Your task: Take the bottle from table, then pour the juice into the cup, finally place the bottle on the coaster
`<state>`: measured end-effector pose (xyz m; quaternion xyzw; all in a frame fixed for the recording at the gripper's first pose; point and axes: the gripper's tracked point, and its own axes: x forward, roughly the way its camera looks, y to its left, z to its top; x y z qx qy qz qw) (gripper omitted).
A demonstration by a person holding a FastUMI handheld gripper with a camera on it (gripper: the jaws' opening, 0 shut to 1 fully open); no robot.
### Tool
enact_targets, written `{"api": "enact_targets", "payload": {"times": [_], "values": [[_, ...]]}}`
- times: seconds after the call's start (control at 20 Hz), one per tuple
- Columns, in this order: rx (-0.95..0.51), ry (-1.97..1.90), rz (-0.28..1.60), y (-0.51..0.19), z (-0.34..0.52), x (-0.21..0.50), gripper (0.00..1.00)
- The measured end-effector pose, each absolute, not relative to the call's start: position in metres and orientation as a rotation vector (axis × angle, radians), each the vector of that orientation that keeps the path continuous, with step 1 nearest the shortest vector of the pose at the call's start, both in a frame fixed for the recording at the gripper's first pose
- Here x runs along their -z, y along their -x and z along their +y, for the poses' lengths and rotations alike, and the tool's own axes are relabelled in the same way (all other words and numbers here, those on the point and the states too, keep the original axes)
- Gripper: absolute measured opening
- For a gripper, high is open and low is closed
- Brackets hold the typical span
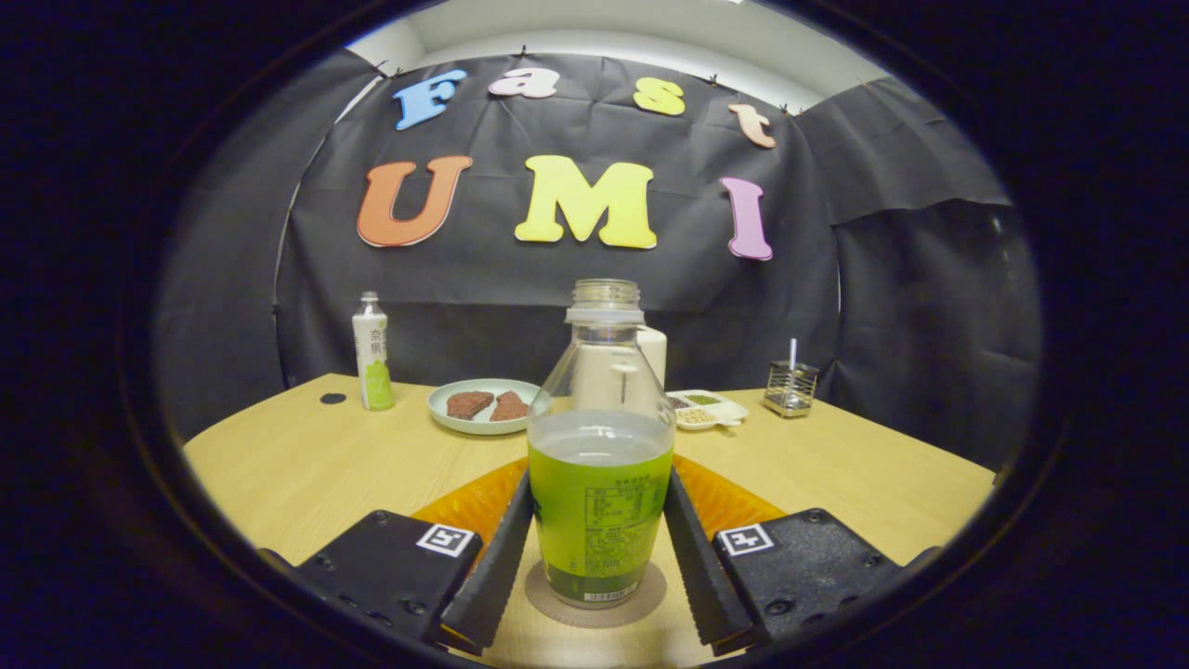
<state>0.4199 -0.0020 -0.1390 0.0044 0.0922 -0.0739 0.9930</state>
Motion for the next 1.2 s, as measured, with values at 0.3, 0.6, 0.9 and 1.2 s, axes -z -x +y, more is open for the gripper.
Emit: {"api": "enact_targets", "payload": {"times": [0.3, 0.6, 0.9, 1.2], "values": [[0.127, 0.027, 0.197, -0.403, 0.004, 0.128, 0.97], [0.102, 0.022, 0.161, -0.368, 0.004, 0.085, 1.00], [0.097, 0.005, 0.112, -0.305, -0.005, 0.028, 1.00], [0.150, 0.026, 0.054, -0.227, -0.027, -0.024, 1.00]]}}
